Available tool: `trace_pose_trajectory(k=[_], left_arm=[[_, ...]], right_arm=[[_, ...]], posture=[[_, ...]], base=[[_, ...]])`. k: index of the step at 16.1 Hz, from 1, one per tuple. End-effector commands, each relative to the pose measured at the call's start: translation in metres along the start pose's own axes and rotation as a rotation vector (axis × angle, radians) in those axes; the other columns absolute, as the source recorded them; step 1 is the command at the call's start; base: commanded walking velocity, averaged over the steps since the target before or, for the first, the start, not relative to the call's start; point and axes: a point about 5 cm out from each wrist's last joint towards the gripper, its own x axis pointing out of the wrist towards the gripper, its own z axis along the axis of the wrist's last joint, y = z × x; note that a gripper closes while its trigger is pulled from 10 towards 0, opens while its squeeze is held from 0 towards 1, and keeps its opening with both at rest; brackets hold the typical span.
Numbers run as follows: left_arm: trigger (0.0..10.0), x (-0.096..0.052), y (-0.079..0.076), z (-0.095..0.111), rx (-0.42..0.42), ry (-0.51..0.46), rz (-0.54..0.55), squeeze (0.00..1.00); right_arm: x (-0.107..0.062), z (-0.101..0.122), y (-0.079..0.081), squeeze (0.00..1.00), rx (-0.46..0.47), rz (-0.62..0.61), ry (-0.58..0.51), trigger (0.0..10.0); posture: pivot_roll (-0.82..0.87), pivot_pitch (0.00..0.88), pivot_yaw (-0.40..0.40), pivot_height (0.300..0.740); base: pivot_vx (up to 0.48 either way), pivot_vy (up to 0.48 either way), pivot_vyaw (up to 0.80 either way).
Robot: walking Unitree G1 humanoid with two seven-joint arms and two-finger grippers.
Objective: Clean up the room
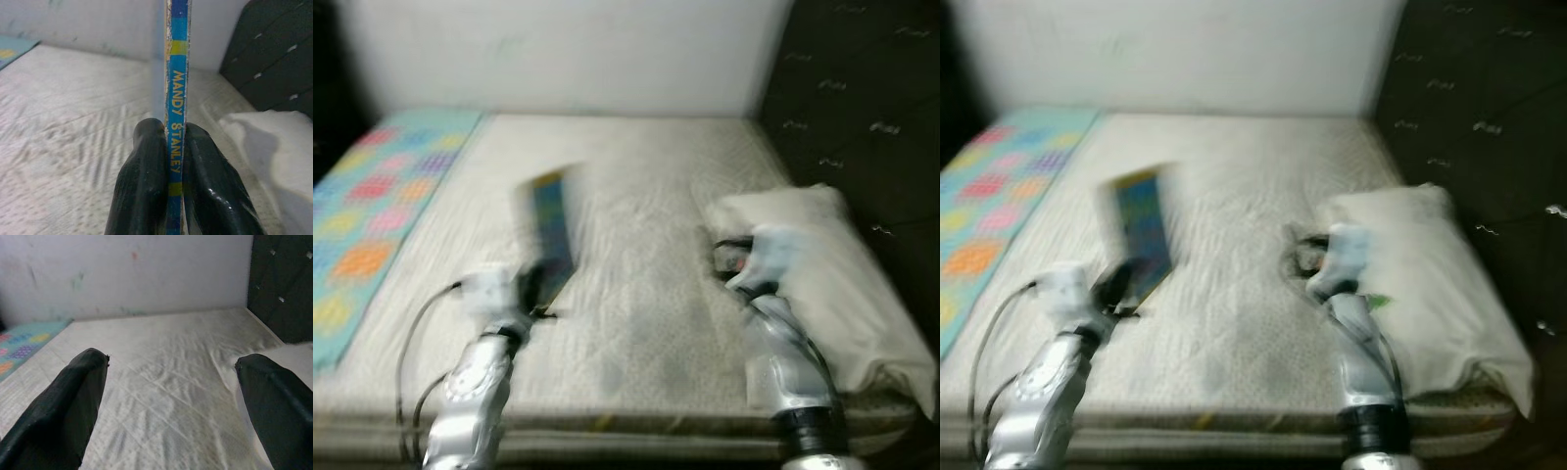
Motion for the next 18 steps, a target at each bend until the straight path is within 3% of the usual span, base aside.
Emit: trace_pose_trajectory(k=[1,14,18], left_arm=[[10.0,0.0068,-0.0152,0.0131,-0.006,-0.064,-0.057,0.0],[10.0,0.0075,-0.0173,0.0119,-0.017,-0.057,-0.042,0.0],[10.0,0.0079,-0.0175,0.0117,-0.016,-0.056,-0.044,0.0]], right_arm=[[-0.0027,0.0018,-0.0188,0.0,-0.024,-0.052,-0.002,10.0],[-0.0022,0.0022,-0.0196,0.0,-0.046,-0.045,-0.002,10.0],[-0.0011,0.0026,-0.0191,0.0,-0.047,-0.043,-0.004,10.0]], posture=[[-0.09,0.0,0.052,0.74],[-0.09,0.0,0.049,0.74],[-0.09,0.0,0.049,0.74]], base=[[0.0,0.0,0.0],[0.0,0.0,0.0],[0.0,-0.277,0.0]])
